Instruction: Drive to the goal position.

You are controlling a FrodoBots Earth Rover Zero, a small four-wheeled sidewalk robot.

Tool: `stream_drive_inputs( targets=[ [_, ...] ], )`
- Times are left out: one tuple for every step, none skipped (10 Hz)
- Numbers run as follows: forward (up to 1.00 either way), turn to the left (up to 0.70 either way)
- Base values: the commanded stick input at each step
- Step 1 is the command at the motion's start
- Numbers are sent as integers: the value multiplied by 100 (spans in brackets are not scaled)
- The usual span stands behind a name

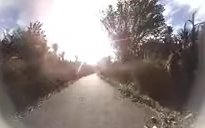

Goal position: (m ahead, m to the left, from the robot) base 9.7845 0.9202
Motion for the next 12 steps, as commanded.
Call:
stream_drive_inputs(
  targets=[
    [50,3],
    [50,3],
    [50,3],
    [50,3],
    [50,3],
    [50,3],
    [50,3],
    [50,3],
    [50,3],
    [50,3],
    [50,3],
    [50,3]
  ],
)
